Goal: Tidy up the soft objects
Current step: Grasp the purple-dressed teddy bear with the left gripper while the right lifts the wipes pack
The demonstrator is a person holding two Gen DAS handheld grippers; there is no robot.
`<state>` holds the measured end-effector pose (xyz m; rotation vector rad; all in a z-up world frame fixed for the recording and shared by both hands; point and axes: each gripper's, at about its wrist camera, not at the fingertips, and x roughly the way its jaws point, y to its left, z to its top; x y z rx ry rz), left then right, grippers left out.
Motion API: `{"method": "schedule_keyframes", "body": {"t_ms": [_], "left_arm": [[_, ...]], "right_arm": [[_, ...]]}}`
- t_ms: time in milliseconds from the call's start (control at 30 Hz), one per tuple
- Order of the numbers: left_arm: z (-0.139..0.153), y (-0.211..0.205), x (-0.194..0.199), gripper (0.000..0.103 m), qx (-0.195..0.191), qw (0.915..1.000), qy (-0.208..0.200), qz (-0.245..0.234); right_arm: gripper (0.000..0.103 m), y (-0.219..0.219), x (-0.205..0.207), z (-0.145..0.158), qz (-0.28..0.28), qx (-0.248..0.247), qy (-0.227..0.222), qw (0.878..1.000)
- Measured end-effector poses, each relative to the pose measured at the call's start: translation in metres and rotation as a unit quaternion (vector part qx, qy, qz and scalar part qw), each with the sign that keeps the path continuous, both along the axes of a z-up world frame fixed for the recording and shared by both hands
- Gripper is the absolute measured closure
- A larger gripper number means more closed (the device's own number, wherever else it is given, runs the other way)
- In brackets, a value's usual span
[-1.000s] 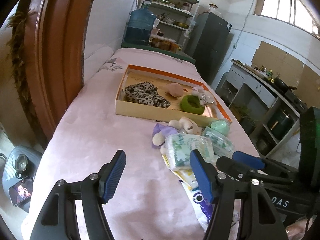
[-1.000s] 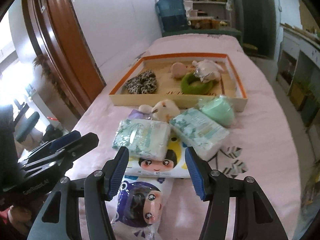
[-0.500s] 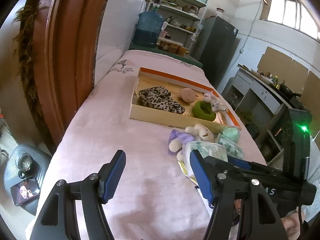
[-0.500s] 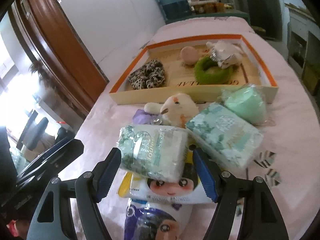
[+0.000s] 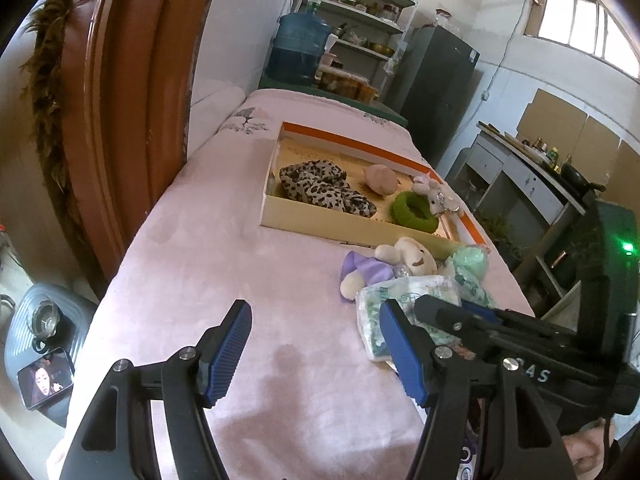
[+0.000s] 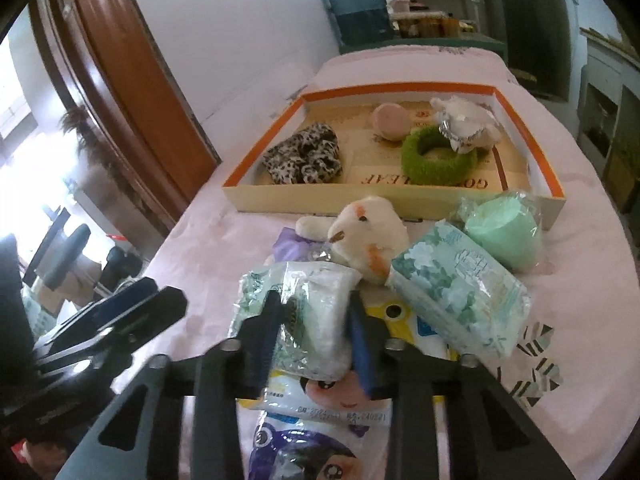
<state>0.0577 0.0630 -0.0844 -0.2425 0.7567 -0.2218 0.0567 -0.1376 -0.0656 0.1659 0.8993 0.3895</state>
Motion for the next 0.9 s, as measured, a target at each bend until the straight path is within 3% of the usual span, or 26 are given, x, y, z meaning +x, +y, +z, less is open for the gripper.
{"method": "schedule_keyframes", "body": {"t_ms": [233, 467, 667, 800, 900], "left_arm": [[0.0, -0.006, -0.001, 0.037, 0.005, 1.0, 0.0, -0.005], [0.002, -0.025, -0.005, 0.037, 0.0, 0.9988, -0.003, -0.048], [-0.009, -0.054, -0.006, 0.037, -0.006, 0.9949, 0.023, -0.098], [-0.021, -0.056, 0.0, 0.037, -0.005, 0.9951, 0.04, -0.09], [-0.028, -0.052, 0.008, 0.037, -0.027, 0.994, 0.06, -0.088]], "right_arm": [[0.085, -0.004, -0.02, 0.023, 0.006, 0.019, -0.04, 0.999], [0.085, -0.037, -0.036, 0.05, -0.053, 0.014, -0.091, 0.994], [0.085, -0.066, -0.043, 0.055, -0.089, 0.027, -0.099, 0.991], [0.085, -0.072, -0.045, 0.053, -0.091, 0.03, -0.097, 0.991], [0.085, -0.072, -0.045, 0.051, -0.091, 0.032, -0.096, 0.991]]}}
